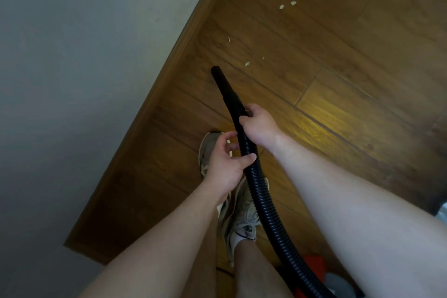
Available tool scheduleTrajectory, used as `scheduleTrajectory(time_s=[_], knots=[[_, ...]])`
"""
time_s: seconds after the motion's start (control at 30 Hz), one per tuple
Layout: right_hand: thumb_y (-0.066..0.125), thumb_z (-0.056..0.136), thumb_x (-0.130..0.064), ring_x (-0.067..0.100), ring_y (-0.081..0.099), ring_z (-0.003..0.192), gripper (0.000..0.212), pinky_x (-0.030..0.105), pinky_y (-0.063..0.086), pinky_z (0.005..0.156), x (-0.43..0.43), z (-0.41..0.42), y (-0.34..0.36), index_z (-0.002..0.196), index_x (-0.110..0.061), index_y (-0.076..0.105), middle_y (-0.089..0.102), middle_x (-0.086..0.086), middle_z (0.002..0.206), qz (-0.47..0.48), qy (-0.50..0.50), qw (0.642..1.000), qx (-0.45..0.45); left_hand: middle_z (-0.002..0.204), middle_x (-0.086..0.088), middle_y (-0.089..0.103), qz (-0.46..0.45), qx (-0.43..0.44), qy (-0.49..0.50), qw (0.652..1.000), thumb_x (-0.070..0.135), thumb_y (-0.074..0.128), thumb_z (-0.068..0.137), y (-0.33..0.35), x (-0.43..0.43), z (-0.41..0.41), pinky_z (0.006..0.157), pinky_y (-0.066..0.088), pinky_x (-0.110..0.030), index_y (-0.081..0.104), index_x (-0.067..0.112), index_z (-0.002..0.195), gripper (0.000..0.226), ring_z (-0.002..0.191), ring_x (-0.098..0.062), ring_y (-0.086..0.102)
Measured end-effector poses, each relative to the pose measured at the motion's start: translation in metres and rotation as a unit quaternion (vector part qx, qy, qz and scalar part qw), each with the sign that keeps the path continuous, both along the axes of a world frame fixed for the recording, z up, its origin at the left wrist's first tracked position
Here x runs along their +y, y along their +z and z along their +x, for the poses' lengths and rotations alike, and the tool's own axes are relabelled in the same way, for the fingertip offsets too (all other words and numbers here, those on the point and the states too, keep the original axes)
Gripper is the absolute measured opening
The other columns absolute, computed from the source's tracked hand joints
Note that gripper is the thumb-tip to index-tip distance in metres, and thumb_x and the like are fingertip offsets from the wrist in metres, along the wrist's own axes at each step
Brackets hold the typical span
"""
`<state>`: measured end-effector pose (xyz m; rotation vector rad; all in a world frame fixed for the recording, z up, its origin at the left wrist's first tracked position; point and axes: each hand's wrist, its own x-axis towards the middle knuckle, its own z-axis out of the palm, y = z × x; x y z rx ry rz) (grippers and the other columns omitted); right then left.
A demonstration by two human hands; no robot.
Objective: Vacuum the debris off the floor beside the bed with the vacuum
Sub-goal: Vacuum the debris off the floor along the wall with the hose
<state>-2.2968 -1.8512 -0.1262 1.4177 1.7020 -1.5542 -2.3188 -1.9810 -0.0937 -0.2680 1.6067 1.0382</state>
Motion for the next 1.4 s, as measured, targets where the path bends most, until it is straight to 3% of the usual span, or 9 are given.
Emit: scheduleTrajectory(time_s=[0.13,0.27,0.43,0.6,0.77,0.9,1.07,1.4], knots=[[0.047,0.100,-0.017,0.025,0.065,0.104,0.048,0.039,0.054,0.093,0.002,-0.013,-0.003,0.147,-0.014,0.043,0.063,0.009,0.126,-0.005,-0.019,1.000,-0.004,0.116,0.003,0.064,-0.002,0.000,-0.002,1.000,0.002,0.077,0.084,-0.005,0.002,-0.013,0.096,0.057,-0.051,0.053,0.045,0.110,0.056,0.108,-0.020,0.068],[0.046,0.099,-0.015,0.025,0.066,0.099,0.048,0.043,0.056,0.090,0.004,-0.019,-0.003,0.147,-0.020,0.044,0.065,0.007,0.122,0.003,-0.057,0.998,-0.002,0.111,0.007,0.063,-0.001,0.013,-0.026,1.000,0.003,0.079,0.083,-0.007,0.009,-0.023,0.097,0.056,-0.049,0.053,0.045,0.108,0.055,0.105,-0.016,0.067],[0.043,0.099,-0.011,0.023,0.066,0.100,0.045,0.044,0.058,0.088,0.011,-0.002,0.003,0.138,-0.032,0.056,0.063,0.005,0.128,0.004,-0.088,0.996,-0.005,0.114,0.004,0.063,0.011,-0.041,-0.043,0.998,0.000,0.076,0.085,0.003,0.020,-0.017,0.086,0.060,-0.035,0.052,0.043,0.107,0.054,0.100,-0.014,0.069],[0.044,0.100,-0.011,0.022,0.065,0.097,0.043,0.031,0.053,0.084,0.020,0.025,0.002,0.134,-0.031,0.060,0.066,0.006,0.127,0.023,-0.106,0.994,-0.017,0.114,0.002,0.064,0.012,-0.056,-0.073,0.996,-0.002,0.073,0.086,0.011,0.032,-0.003,0.072,0.055,-0.018,0.052,0.028,0.130,0.057,0.094,-0.007,0.068],[0.044,0.102,-0.013,0.018,0.062,0.092,0.041,0.023,0.045,0.077,0.032,0.042,-0.004,0.137,-0.030,0.058,0.066,0.007,0.128,0.027,-0.125,0.992,-0.005,0.116,-0.001,0.063,0.011,-0.066,-0.069,0.995,-0.006,0.070,0.087,0.015,0.049,0.008,0.073,0.058,-0.022,0.051,0.022,0.137,0.060,0.095,-0.012,0.069],[0.044,0.103,-0.016,0.023,0.061,0.113,0.041,0.029,0.049,0.095,0.046,0.052,-0.005,0.139,-0.031,0.056,0.062,0.004,0.135,0.026,-0.143,0.989,0.002,0.117,-0.002,0.062,0.006,-0.050,-0.078,0.996,-0.006,0.071,0.087,0.013,0.064,0.016,0.070,0.059,-0.022,0.051,0.021,0.136,0.060,0.096,-0.014,0.068],[0.046,0.103,-0.018,0.021,0.059,0.118,0.041,0.032,0.048,0.102,0.061,0.066,-0.007,0.139,-0.031,0.056,0.061,0.003,0.138,0.021,-0.160,0.987,0.010,0.118,-0.003,0.061,0.003,-0.040,-0.087,0.995,-0.006,0.071,0.087,0.011,0.081,0.028,0.075,0.061,-0.028,0.050,0.021,0.137,0.061,0.098,-0.018,0.068],[0.048,0.102,-0.022,0.018,0.065,0.102,0.041,0.036,0.055,0.093,0.084,0.075,-0.011,0.140,-0.036,0.054,0.063,0.002,0.133,0.001,-0.167,0.986,0.026,0.121,-0.005,0.062,0.000,-0.032,-0.087,0.996,-0.005,0.072,0.086,0.011,0.101,0.036,0.079,0.061,-0.033,0.052,0.026,0.134,0.060,0.103,-0.024,0.070]])
